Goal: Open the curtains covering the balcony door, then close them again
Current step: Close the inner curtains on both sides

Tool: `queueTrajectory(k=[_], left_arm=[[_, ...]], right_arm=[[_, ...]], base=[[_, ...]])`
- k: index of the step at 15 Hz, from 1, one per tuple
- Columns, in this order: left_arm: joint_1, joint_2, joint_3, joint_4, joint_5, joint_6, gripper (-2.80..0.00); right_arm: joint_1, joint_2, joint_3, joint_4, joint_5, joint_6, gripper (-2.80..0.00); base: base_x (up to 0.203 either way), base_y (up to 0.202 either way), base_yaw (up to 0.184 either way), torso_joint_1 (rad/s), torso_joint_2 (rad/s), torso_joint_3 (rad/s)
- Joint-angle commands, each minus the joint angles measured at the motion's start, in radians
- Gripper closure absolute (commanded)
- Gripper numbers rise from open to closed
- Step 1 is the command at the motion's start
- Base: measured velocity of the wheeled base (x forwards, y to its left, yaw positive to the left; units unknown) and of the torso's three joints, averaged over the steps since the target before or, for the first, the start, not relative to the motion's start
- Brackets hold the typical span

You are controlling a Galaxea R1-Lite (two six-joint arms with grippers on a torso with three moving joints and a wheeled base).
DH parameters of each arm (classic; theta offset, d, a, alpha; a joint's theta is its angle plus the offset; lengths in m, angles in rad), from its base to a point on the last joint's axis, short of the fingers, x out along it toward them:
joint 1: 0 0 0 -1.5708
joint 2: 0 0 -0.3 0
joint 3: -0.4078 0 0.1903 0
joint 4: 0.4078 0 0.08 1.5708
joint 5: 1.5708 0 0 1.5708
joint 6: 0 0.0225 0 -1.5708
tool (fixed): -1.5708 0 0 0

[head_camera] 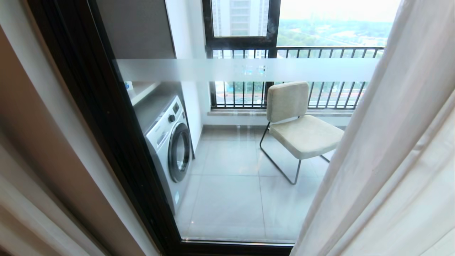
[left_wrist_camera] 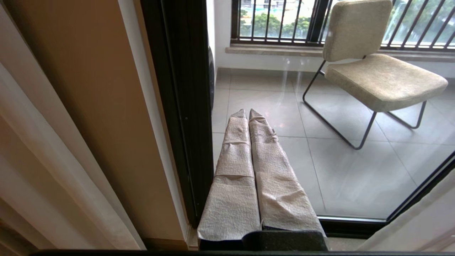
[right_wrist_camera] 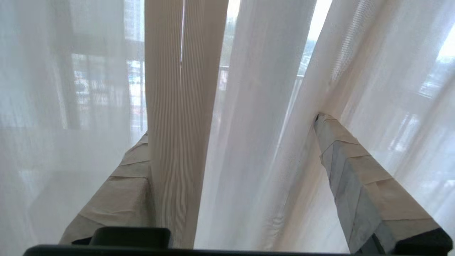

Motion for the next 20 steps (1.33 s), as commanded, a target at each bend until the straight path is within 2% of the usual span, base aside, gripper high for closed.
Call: queueTrajectory(k=[1, 4, 6, 15, 16, 17, 20], left_arm=[[0.000, 0.000, 0.000, 0.000, 0.001, 0.000, 0.00], [0.000, 0.000, 0.000, 0.000, 0.001, 0.000, 0.00], [0.000, 0.000, 0.000, 0.000, 0.001, 0.000, 0.00], [0.000, 0.000, 0.000, 0.000, 0.001, 0.000, 0.00], [0.000, 0.000, -0.001, 0.000, 0.001, 0.000, 0.00], [0.000, 0.000, 0.000, 0.000, 0.001, 0.000, 0.00], [0.000, 0.000, 0.000, 0.000, 0.001, 0.000, 0.00]], right_arm=[[0.001, -0.126, 0.108, -0.009, -0.001, -0.004, -2.80], [0.002, -0.262, 0.313, -0.014, -0.002, -0.006, -2.80], [0.003, -0.320, 0.396, -0.016, -0.002, -0.012, -2.80], [0.003, -0.312, 0.452, -0.048, -0.005, -0.014, -2.80], [0.004, -0.311, 0.462, -0.060, -0.005, -0.014, -1.14], [0.004, -0.311, 0.472, -0.077, -0.005, -0.013, 0.00], [0.006, -0.312, 0.491, -0.111, -0.006, -0.011, 0.00]], base=[[0.000, 0.000, 0.000, 0.000, 0.00, 0.000], [0.000, 0.000, 0.000, 0.000, 0.00, 0.000], [0.000, 0.000, 0.000, 0.000, 0.00, 0.000], [0.000, 0.000, 0.000, 0.000, 0.00, 0.000], [0.000, 0.000, 0.000, 0.000, 0.00, 0.000], [0.000, 0.000, 0.000, 0.000, 0.00, 0.000], [0.000, 0.000, 0.000, 0.000, 0.00, 0.000]])
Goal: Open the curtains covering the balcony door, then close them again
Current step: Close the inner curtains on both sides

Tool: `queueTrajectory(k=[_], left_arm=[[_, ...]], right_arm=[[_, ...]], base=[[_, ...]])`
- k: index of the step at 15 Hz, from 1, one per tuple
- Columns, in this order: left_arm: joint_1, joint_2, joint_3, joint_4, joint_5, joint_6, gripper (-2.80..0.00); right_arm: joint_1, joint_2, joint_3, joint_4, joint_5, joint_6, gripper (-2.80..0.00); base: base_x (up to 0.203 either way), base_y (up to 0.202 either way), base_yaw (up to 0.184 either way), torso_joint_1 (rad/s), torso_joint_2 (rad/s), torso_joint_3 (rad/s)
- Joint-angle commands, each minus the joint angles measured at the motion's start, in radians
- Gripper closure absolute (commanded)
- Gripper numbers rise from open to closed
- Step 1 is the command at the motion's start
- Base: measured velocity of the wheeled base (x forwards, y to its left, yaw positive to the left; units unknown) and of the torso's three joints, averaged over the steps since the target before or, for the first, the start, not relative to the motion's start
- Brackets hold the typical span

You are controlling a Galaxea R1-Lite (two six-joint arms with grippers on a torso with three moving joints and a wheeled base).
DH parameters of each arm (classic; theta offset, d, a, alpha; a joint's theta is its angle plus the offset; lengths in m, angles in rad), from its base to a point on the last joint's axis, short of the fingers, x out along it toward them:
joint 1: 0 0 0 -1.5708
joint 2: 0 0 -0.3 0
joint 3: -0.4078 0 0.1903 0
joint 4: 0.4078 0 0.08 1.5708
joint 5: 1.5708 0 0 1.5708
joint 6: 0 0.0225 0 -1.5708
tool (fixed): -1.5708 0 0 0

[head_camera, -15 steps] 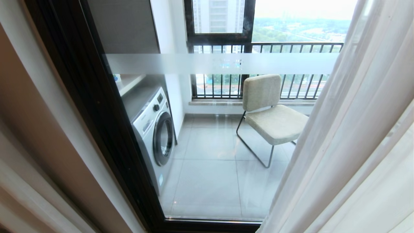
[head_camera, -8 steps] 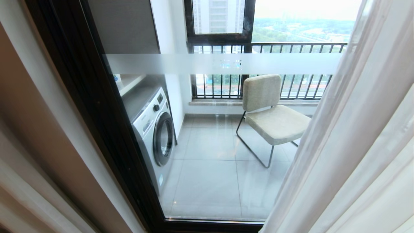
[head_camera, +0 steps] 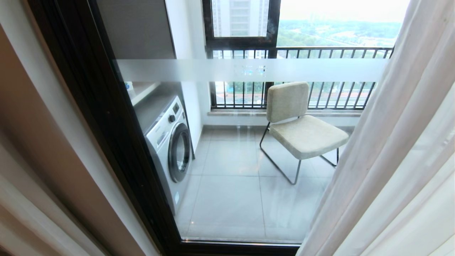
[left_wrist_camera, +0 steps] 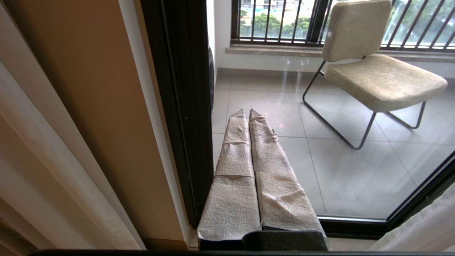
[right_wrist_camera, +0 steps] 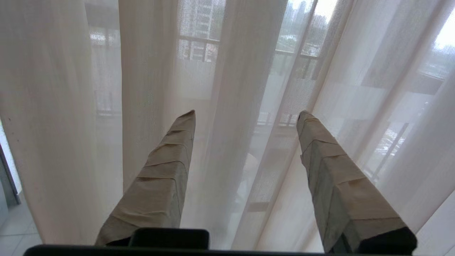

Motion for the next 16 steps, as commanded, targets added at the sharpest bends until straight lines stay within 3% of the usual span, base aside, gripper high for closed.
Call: queueTrajectory(k=[1, 16], left_arm=[[0.000, 0.000, 0.000, 0.000, 0.000, 0.000, 0.00], [0.000, 0.000, 0.000, 0.000, 0.000, 0.000, 0.00]], right_arm=[[0.001, 0.002, 0.009, -0.010, -0.001, -0.001, 0.00], [0.001, -0.050, 0.099, -0.046, -0.003, -0.001, 0.00]], base=[[0.000, 0.000, 0.000, 0.000, 0.00, 0.000], [0.000, 0.000, 0.000, 0.000, 0.00, 0.000]])
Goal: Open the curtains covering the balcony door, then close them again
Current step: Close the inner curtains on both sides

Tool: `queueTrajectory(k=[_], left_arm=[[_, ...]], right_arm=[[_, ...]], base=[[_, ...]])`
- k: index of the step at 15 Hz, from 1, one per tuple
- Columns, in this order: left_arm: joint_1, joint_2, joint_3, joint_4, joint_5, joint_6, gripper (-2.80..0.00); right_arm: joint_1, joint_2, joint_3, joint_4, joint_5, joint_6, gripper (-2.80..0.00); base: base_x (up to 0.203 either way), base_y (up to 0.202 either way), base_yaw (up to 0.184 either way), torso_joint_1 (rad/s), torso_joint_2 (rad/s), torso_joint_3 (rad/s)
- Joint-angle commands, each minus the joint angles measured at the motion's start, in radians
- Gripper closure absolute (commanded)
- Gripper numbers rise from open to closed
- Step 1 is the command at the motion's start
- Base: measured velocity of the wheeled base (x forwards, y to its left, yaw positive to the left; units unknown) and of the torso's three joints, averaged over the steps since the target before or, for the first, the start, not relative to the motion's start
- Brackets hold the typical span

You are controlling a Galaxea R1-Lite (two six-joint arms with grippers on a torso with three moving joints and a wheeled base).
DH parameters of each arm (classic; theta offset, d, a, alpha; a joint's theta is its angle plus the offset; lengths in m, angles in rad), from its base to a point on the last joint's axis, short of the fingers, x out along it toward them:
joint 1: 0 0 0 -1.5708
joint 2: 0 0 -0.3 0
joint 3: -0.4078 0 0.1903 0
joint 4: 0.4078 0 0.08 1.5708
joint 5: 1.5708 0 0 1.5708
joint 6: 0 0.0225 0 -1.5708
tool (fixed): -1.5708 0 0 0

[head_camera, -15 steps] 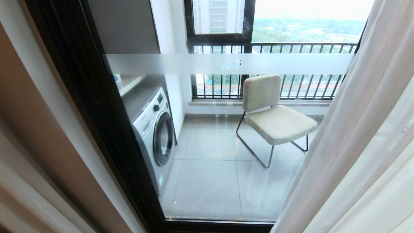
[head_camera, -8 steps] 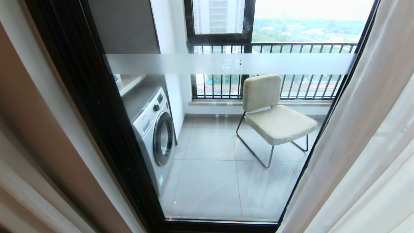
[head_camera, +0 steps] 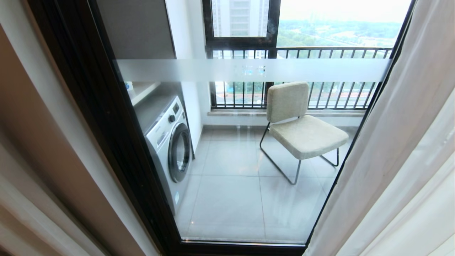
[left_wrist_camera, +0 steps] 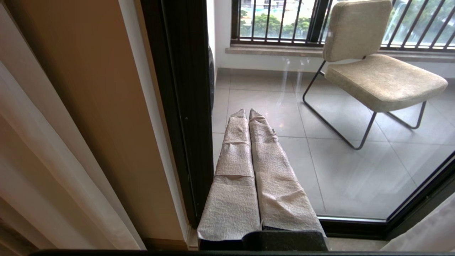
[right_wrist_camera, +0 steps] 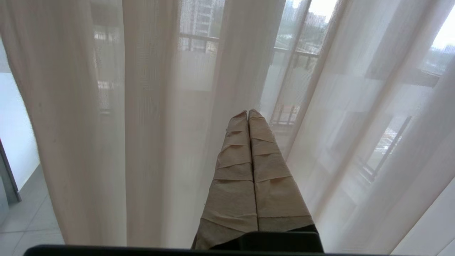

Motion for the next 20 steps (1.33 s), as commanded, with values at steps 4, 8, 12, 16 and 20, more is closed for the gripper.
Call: queueTrajectory(k=[4, 8, 12, 16, 20], left_arm=[[0.000, 0.000, 0.000, 0.000, 0.000, -0.001, 0.00], [0.000, 0.000, 0.000, 0.000, 0.000, -0.001, 0.00], [0.000, 0.000, 0.000, 0.000, 0.000, -0.001, 0.00], [0.000, 0.000, 0.000, 0.000, 0.000, -0.001, 0.00], [0.000, 0.000, 0.000, 0.000, 0.000, -0.001, 0.00]], right_arm=[[0.001, -0.138, 0.192, 0.011, 0.004, -0.001, 0.00], [0.067, -0.356, 0.443, 0.053, 0.007, -0.003, 0.00], [0.080, -0.550, 0.536, 0.209, 0.099, -0.021, 0.00], [0.061, -0.772, 0.542, 0.513, 0.126, -0.024, 0.00], [0.052, -0.962, 0.542, 0.652, 0.252, -0.016, 0.00]], base=[[0.000, 0.000, 0.000, 0.000, 0.00, 0.000], [0.000, 0.000, 0.000, 0.000, 0.00, 0.000], [0.000, 0.000, 0.000, 0.000, 0.00, 0.000], [0.000, 0.000, 0.000, 0.000, 0.00, 0.000], [0.000, 0.000, 0.000, 0.000, 0.00, 0.000]])
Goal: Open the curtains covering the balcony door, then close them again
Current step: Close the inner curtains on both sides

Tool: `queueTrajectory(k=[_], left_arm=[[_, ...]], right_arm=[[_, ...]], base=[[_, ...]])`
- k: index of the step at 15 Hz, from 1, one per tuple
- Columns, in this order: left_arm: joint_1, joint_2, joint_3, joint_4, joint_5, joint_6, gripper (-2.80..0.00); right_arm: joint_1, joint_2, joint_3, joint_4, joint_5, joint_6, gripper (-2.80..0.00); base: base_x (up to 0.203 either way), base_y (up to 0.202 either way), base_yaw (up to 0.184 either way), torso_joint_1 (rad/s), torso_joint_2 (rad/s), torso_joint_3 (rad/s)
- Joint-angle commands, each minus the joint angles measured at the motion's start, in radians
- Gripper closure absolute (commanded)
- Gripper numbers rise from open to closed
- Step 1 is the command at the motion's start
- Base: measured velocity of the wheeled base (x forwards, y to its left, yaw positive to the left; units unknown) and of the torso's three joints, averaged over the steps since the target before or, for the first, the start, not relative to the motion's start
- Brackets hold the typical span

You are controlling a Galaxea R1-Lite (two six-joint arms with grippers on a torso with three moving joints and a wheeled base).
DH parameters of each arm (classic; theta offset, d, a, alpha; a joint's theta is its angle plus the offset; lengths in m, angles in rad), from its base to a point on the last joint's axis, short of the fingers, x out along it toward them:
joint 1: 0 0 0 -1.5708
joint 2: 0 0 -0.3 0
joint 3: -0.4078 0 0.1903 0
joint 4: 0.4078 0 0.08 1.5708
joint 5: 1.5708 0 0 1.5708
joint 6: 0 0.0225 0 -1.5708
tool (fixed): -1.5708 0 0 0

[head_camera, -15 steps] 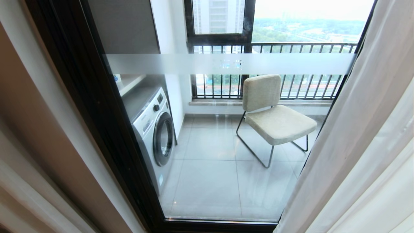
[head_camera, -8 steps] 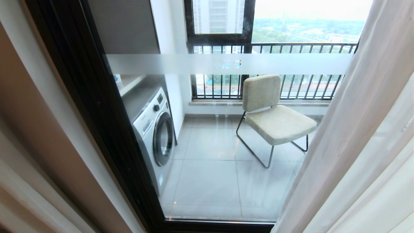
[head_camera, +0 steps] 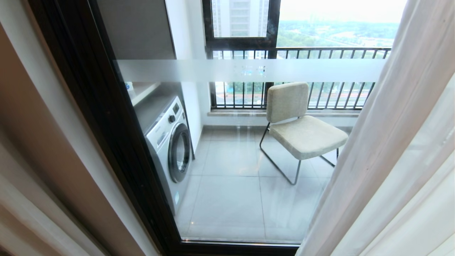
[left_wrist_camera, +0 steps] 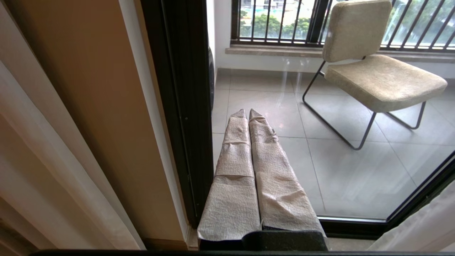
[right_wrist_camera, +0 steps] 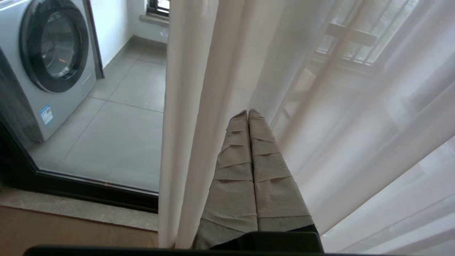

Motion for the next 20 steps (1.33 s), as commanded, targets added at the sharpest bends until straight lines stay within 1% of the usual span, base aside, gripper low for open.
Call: queueTrajectory(k=[1, 2, 4, 20], left_arm=[[0.000, 0.000, 0.000, 0.000, 0.001, 0.000, 0.00], [0.000, 0.000, 0.000, 0.000, 0.001, 0.000, 0.00], [0.000, 0.000, 0.000, 0.000, 0.001, 0.000, 0.00], [0.000, 0.000, -0.001, 0.000, 0.001, 0.000, 0.00]], right_arm=[[-0.001, -0.118, 0.001, 0.034, 0.063, 0.008, 0.00], [-0.001, -0.118, 0.001, 0.057, 0.060, 0.040, 0.00], [-0.001, -0.118, -0.003, 0.090, 0.035, 0.156, 0.00], [-0.001, -0.118, -0.001, 0.079, 0.034, 0.166, 0.00]], base=[[0.000, 0.000, 0.000, 0.000, 0.00, 0.000], [0.000, 0.000, 0.000, 0.000, 0.00, 0.000], [0.000, 0.000, 0.000, 0.000, 0.00, 0.000], [0.000, 0.000, 0.000, 0.000, 0.00, 0.000]])
